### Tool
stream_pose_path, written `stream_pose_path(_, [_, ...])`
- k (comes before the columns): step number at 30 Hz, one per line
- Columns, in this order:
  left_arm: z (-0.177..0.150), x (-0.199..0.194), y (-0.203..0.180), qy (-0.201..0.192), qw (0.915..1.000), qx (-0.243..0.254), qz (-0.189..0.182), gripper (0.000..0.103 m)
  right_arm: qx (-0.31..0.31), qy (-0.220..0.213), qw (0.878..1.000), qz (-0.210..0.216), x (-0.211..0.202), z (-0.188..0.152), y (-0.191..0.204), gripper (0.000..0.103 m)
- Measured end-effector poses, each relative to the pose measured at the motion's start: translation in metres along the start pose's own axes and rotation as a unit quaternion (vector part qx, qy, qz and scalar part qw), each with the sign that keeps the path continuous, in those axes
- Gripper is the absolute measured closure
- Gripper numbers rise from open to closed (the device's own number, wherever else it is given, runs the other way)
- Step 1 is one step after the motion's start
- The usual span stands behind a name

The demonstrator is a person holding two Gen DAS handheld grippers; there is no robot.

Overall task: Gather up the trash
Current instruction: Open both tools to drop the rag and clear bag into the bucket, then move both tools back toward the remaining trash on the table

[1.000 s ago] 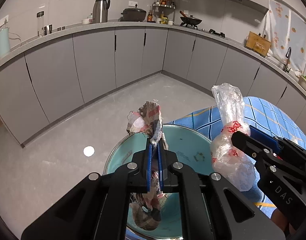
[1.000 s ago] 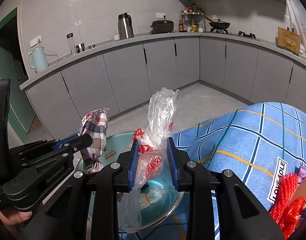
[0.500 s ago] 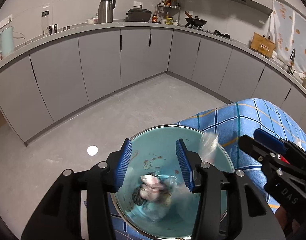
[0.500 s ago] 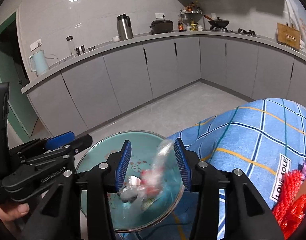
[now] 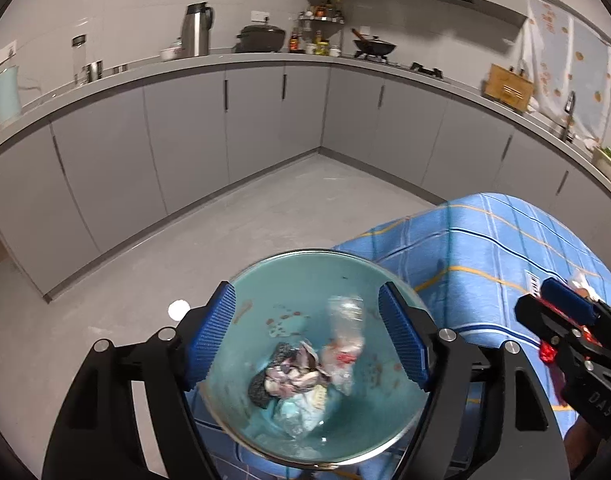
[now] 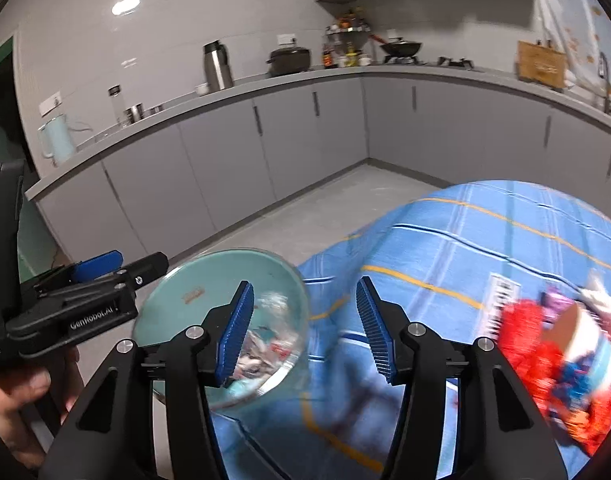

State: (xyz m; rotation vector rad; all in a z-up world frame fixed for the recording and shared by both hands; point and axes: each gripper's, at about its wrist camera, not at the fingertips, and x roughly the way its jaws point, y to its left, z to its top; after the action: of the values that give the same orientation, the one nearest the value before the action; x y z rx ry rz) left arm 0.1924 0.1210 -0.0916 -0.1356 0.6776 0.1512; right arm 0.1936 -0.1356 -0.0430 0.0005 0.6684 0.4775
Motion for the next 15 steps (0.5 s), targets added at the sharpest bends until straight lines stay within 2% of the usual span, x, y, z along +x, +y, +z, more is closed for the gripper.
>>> stream_pose_path(6, [-0.004, -0.004, -0.042, 0.002, 0.999, 0.031, -0.032, 0.023, 0.011, -0.023, 0.999, -0.044, -0.036, -0.007, -0.03, 0.045])
stream_pose_path(15, [-0.015, -0.007, -0.11, 0.01, 0.9934, 0.084, -0.077, 0.021, 0.046, -0.035, 0.993, -0.099, -0.076, -0.028, -0.086, 0.044])
